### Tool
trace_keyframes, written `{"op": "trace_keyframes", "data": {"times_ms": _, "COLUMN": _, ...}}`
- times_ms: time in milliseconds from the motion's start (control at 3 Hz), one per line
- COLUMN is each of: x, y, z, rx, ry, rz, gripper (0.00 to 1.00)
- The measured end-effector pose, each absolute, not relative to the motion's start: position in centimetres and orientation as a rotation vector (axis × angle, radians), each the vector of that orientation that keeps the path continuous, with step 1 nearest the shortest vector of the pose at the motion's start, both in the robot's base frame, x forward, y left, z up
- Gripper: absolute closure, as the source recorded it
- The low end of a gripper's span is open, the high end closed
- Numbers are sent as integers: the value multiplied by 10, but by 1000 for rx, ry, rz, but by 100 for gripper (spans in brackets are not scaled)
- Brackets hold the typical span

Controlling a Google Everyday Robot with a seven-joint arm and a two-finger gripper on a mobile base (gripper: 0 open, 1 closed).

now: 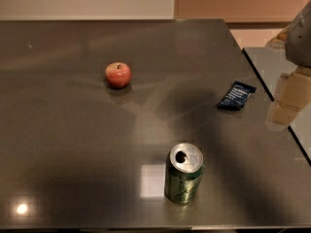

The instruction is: Move apple near green can

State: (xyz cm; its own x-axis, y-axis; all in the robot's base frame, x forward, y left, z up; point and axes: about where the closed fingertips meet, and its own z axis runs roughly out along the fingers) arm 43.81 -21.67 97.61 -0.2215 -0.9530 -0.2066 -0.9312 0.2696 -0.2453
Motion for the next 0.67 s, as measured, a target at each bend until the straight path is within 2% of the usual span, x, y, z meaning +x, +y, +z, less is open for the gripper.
{"op": "trace_keyframes", "data": {"times_ms": 667, "x": 457, "y": -206, "z": 974, "rx": -1718, "ry": 2211, "rz": -44, "gripper": 0}}
